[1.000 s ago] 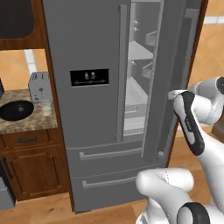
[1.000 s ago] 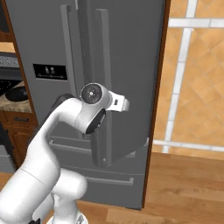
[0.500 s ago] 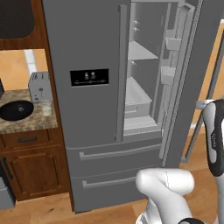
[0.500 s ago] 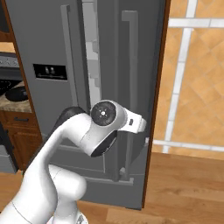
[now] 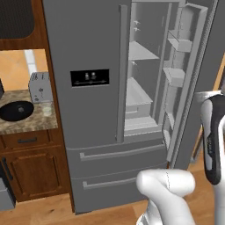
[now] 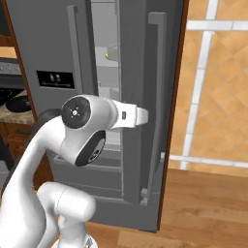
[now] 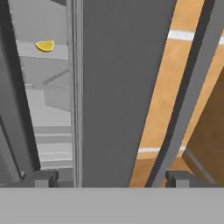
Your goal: Grab a lemon wedge from the fridge and one ice cube from the ice bowl, and put them in the glass of lemonade.
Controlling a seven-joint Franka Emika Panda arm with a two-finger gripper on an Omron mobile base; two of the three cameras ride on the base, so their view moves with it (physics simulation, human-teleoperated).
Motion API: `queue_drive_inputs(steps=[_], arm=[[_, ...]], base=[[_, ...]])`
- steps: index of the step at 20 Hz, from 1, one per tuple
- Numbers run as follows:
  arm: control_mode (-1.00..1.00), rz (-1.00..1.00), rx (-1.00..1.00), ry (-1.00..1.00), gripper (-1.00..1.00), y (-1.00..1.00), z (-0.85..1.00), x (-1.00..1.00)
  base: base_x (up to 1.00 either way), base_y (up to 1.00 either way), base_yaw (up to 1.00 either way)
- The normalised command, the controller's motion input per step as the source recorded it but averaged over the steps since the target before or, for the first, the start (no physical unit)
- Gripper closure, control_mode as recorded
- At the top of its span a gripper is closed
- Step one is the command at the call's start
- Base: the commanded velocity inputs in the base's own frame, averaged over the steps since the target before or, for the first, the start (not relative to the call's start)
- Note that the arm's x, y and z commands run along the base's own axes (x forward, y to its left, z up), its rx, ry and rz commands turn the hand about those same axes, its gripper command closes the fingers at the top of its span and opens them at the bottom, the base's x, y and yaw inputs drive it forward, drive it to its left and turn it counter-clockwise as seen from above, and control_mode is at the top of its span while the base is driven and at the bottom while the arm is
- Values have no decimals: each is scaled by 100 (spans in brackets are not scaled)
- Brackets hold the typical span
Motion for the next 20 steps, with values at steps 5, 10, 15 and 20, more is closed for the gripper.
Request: queue_drive_inputs(steps=[5,10,15,20], arm=[[-100,0,-47,7,-100,71,25,17],[-100,0,-40,15,-100,61,4,50],[-100,0,-15,23,-100,7,0,78],[-100,1,-17,9,-100,6,0,74]], base=[[0,0,0],[0,0,0],[0,0,0],[0,0,0]])
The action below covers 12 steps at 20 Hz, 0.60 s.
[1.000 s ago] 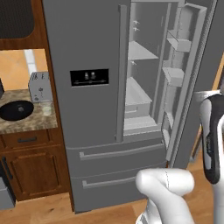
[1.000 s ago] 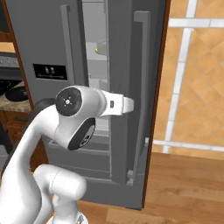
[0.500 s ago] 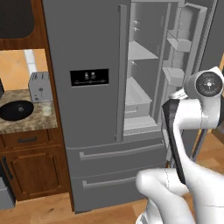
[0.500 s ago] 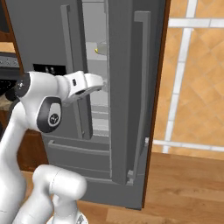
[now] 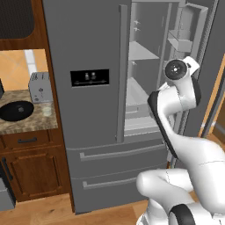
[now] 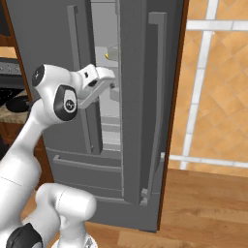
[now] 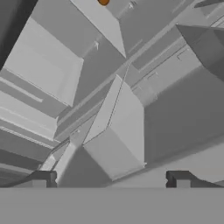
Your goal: Grab a lemon wedge from the fridge and one ice cube from the ice bowl, and put them in the glass of lemonade.
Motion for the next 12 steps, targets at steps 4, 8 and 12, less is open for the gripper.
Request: queue_drive_inputs(steps=[4,8,12], arm=[[-100,1,-20,0,-100,20,-2,55],[-100,1,-2,2,-100,-11,0,53],[-100,-1,0,12,-100,-80,-10,33]], base=[[0,0,0],[0,0,0],[0,0,0]])
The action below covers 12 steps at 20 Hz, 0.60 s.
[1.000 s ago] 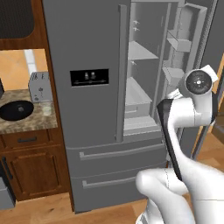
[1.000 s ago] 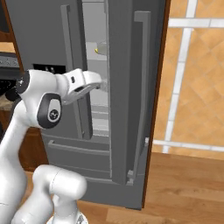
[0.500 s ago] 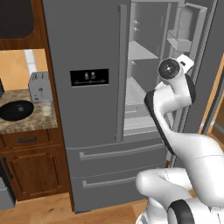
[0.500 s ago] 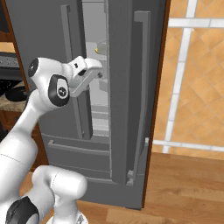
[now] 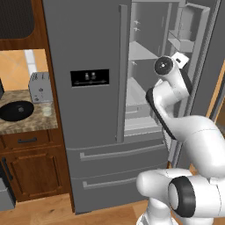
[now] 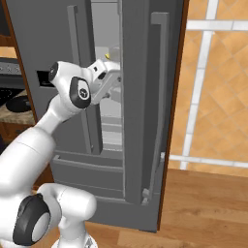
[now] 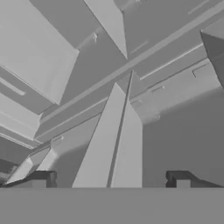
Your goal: Grab a lemon wedge from the fridge and one ice cube from the ice bowl, and put them in the glass of lemonade.
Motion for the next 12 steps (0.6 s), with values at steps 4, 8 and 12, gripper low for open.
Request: queue_drive_inputs(steps=[4,8,12], arm=[[-100,-1,1,25,-100,-100,-11,11],[-100,-8,5,17,-100,-100,-18,-14],[-100,-13,10,0,-100,-100,-37,-42]], base=[[0,0,0],[0,0,0],[0,0,0]])
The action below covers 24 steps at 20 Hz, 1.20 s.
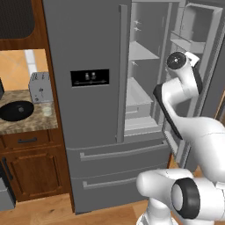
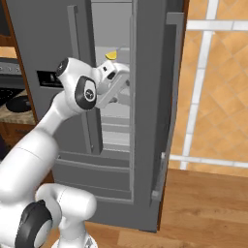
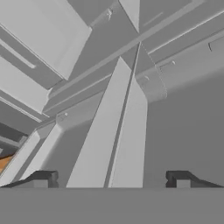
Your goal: Grab a lemon wedge from the fridge and one ice cube from the ice bowl, and put them in the glass of lemonade.
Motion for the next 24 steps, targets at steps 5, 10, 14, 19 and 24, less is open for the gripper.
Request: queue_drive_inputs(steps=[5,10,14,19,24], arm=[[-100,-6,13,-1,-100,-100,-33,-32],[-100,-7,10,0,-100,-100,-28,-43],[-100,-3,8,-23,-100,-51,14,-94],[-100,0,0,-55,-100,55,46,-93],[-100,-3,16,-20,-100,62,12,-68]], base=[[0,0,0],[0,0,0],[0,0,0],[0,0,0],[0,0,0]])
